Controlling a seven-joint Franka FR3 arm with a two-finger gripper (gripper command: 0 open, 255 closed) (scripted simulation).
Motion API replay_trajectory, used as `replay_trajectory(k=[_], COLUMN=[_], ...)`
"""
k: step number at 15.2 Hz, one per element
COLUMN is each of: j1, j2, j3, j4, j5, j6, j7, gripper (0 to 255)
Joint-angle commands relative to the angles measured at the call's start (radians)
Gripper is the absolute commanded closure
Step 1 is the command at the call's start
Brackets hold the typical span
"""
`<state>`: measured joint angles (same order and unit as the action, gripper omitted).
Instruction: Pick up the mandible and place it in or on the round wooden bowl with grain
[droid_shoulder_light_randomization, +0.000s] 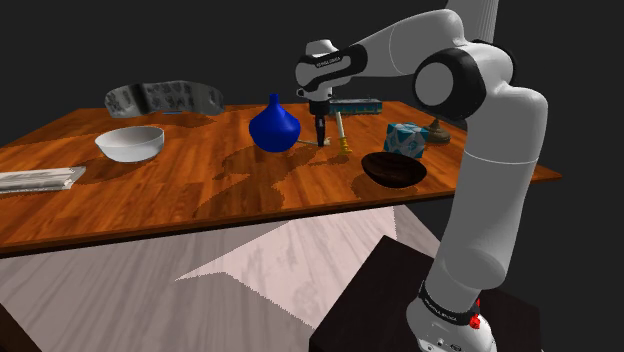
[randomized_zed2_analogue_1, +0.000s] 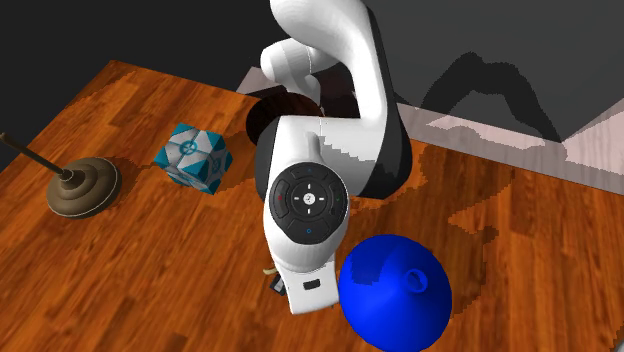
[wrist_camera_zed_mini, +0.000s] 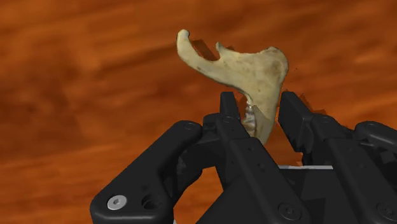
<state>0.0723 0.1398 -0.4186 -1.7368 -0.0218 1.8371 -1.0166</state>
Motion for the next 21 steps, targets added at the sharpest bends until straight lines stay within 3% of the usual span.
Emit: replay_trajectory(k=[1, 7, 21], j1=[-0.003, -0.004, -0.008], j2=[0.007, 0.009, 0.009], j3=[-0.004, -0.003, -0.006], j4=[-0.006, -0.003, 0.186], j5=[-0.003, -0.003, -0.001], j6=[0.023, 0.022, -0.166], j7=[0.001, 0.0, -0.012], gripper=[255, 255, 255])
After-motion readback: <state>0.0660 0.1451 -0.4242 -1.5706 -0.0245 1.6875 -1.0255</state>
